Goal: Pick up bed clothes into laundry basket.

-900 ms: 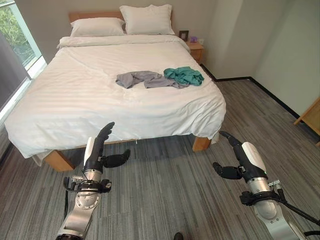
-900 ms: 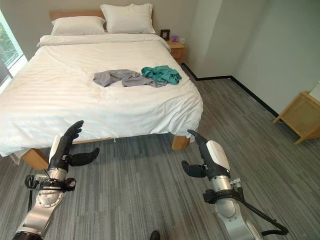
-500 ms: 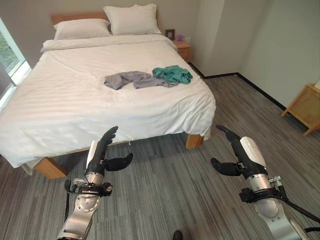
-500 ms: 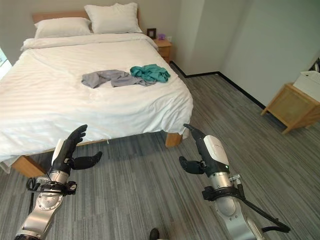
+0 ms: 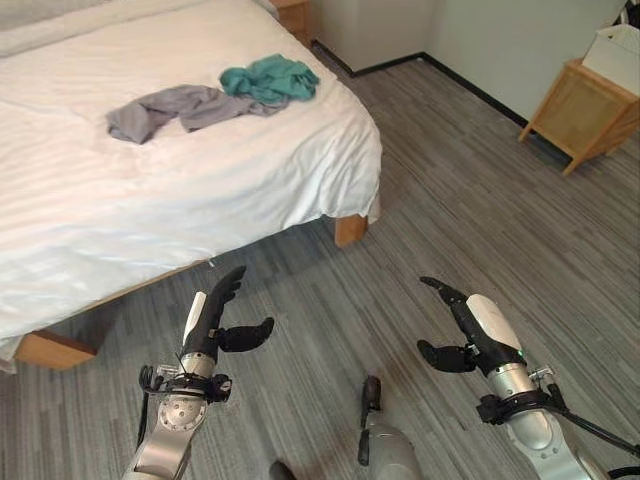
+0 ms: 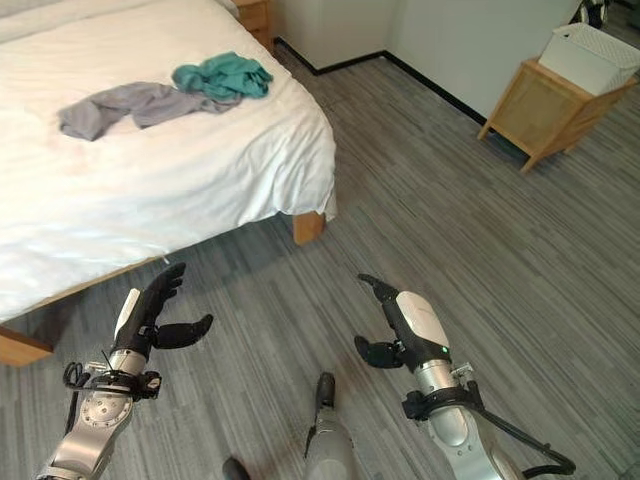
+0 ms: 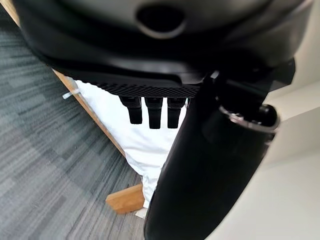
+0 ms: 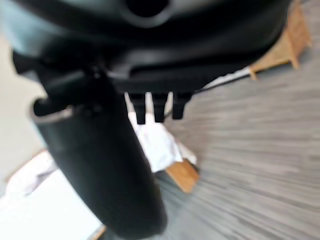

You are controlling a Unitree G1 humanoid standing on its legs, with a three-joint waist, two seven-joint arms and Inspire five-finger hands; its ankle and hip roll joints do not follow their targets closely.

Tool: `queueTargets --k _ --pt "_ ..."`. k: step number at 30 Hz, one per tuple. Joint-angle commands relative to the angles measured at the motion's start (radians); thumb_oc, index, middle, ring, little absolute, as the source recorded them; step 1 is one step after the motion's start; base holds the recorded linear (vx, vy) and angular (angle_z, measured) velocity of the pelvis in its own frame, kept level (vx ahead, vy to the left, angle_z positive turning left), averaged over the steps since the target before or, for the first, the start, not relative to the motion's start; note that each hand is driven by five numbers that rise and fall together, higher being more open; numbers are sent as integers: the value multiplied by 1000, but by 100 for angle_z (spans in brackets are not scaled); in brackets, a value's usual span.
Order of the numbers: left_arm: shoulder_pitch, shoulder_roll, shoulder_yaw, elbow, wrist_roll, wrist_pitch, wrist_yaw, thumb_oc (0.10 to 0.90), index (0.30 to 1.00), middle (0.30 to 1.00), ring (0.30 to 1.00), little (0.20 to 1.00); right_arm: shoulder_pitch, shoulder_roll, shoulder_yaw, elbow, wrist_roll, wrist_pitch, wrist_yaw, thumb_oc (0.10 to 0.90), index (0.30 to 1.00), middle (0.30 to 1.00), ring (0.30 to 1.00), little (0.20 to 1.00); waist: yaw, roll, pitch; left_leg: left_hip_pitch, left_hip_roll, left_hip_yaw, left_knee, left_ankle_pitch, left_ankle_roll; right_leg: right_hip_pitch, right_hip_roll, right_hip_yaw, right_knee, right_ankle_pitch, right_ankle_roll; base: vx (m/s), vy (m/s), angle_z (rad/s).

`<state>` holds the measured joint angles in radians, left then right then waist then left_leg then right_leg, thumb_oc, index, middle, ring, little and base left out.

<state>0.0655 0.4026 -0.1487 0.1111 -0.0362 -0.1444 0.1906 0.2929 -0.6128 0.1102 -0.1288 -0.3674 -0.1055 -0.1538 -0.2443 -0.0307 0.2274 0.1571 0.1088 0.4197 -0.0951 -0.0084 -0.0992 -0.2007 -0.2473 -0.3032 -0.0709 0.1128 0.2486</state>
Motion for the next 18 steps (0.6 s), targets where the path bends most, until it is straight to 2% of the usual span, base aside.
queueTargets --k 1,2,3,4,5,6,7,9,11,12,13,15,16,18 --pt "-55 27 25 -143 9 -85 27 800 900 900 900 900 -69 -51 -72 -164 -11 -62 -16 800 900 900 900 900 -12 71 -13 322 -38 -23 8 -374 51 -134 59 13 -4 67 -36 559 -390 34" --pt "-41 15 21 -148 4 -90 22 800 900 900 900 900 -71 -66 -70 -170 -2 -69 -13 800 900 900 900 900 -8 89 -10 308 6 -17 93 -299 20 -100 80 6 -5 55 -60 486 -468 4" --pt "-40 -2 11 -132 -27 -89 28 800 900 900 900 900 -91 -71 -49 -149 24 -72 -15 800 900 900 900 900 10 104 -2 251 61 -24 249 -164 -21 -58 108 -3 -4 39 -97 333 -385 -2" --pt "-41 -2 12 -131 -27 -90 28 800 900 900 900 900 -95 -72 -47 -145 24 -73 -16 800 900 900 900 900 6 105 -3 245 67 -27 255 -163 -26 -58 111 -7 -4 37 -101 312 -428 6" --pt "-46 -14 0 -124 -56 -85 30 800 900 900 900 900 -128 -88 -34 -134 28 -64 -26 800 900 900 900 900 28 108 11 176 121 -38 437 -35 -42 -16 127 -19 -4 6 -142 409 -554 22" --pt "-47 -3 -9 -137 -74 -89 17 800 900 900 900 900 -156 -101 -45 -155 61 -72 -40 800 900 900 900 900 54 90 31 33 186 -58 720 101 -76 58 149 -29 -13 -60 -206 580 -669 21" --pt "-52 -1 -12 -129 -83 -94 19 800 900 900 900 900 -163 -107 -56 -155 83 -75 -44 800 900 900 900 900 63 74 31 -17 211 -30 789 103 -77 86 153 -20 -16 -91 -222 665 -561 3" --pt "-51 -11 -8 -127 -85 -88 22 800 900 900 900 900 -186 -125 -68 -136 54 -42 -56 800 900 900 900 900 83 59 30 -96 187 19 748 23 -60 132 146 6 -16 -130 -220 526 -179 -14" --pt "-28 -27 0 -136 -83 -89 27 800 900 900 900 900 -191 -125 -80 -125 7 -20 -75 800 900 900 900 900 101 54 24 -181 136 42 616 -55 -39 177 136 22 -16 -163 -206 452 15 -2" --pt "-10 -35 6 -145 -79 -90 31 800 900 900 900 900 -183 -125 -92 -126 -13 -18 -83 800 900 900 900 900 105 52 14 -190 88 61 483 -84 -17 201 122 27 -16 -173 -188 457 89 -7" --pt "0 -39 10 -146 -76 -91 33 800 900 900 900 900 -182 -125 -99 -125 -22 -17 -92 800 900 900 900 900 111 61 10 -209 75 71 350 -82 -13 228 125 27 -16 -186 -175 498 153 -10" --pt "19 -52 15 -142 -71 -88 43 800 900 900 900 900 -179 -133 -115 -120 -28 -13 -104 800 900 900 900 900 116 79 -4 -199 47 101 46 22 -12 291 120 15 -16 -210 -144 471 147 -15" --pt "22 -60 16 -141 -71 -86 43 800 900 900 900 900 -176 -137 -122 -119 -31 -12 -107 800 900 900 900 900 112 83 -10 -212 60 106 8 25 -11 308 114 6 -16 -211 -139 378 73 -16" --pt "29 -72 26 -131 -68 -77 55 800 900 900 900 900 -182 -143 -132 -112 -26 -9 -120 800 900 900 900 900 110 73 -9 -288 116 135 8 19 -18 349 101 -16 -16 -218 -137 380 13 -9"
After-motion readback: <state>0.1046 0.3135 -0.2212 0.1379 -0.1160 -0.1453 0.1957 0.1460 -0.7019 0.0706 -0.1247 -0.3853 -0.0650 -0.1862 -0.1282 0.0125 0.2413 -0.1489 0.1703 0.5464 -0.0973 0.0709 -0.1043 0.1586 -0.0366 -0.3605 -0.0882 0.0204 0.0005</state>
